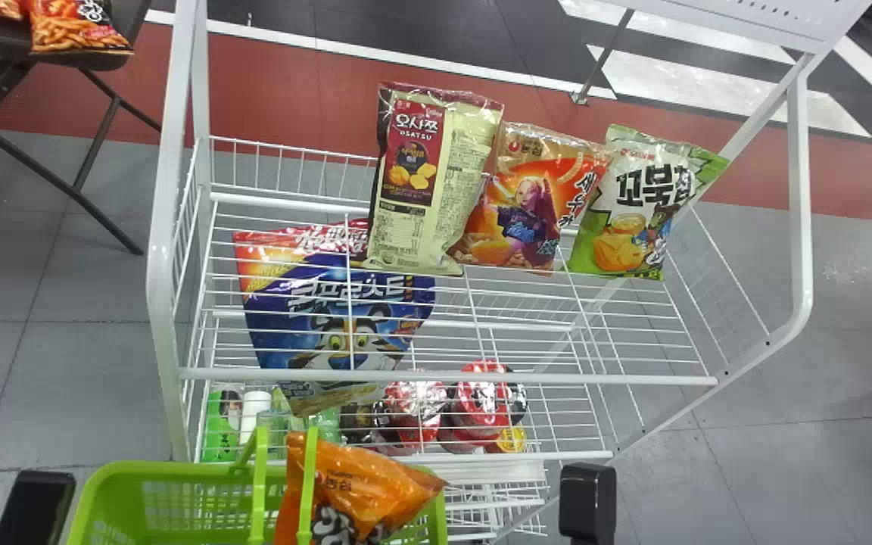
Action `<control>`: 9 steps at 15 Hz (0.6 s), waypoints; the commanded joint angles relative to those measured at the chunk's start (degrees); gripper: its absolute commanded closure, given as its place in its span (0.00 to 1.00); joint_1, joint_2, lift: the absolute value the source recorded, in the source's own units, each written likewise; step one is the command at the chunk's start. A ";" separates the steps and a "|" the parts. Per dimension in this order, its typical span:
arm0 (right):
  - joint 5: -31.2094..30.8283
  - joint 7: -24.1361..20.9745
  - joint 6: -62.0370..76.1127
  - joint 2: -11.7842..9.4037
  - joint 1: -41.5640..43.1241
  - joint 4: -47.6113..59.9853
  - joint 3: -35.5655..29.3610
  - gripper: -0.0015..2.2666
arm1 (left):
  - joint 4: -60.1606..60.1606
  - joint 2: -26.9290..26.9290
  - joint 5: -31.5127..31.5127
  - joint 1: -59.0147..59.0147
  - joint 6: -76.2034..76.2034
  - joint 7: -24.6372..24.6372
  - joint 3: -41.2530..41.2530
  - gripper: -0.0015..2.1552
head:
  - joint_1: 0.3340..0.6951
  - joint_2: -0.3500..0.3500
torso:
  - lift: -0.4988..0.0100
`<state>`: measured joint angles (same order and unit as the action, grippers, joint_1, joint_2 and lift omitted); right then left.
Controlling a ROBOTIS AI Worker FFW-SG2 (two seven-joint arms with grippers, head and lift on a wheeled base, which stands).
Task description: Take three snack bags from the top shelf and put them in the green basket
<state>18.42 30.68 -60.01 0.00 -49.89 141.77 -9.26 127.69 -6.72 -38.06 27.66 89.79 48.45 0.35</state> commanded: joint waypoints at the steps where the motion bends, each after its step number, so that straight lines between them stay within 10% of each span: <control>1: 0.39 0.70 -9.21 0.05 1.02 0.26 0.29 0.77 | 0.20 -0.05 0.00 0.20 0.24 -0.02 0.18 0.72 | 1.00 0.00 | 0.92; 4: 0.04 3.07 -16.59 0.05 -0.03 1.49 0.29 0.00 | 0.11 0.04 -0.09 0.29 0.24 -0.11 0.00 0.72 | 1.00 0.00 | 0.92; 9: -0.23 2.54 7.67 0.05 -1.09 0.44 -4.01 0.02 | 0.20 0.21 0.09 0.29 0.24 -0.37 -0.79 0.72 | 1.00 0.00 | 0.92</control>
<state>18.32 33.21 -61.27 0.00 -50.73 143.08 -12.26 127.89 -6.50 -38.00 27.95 89.79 48.07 -0.32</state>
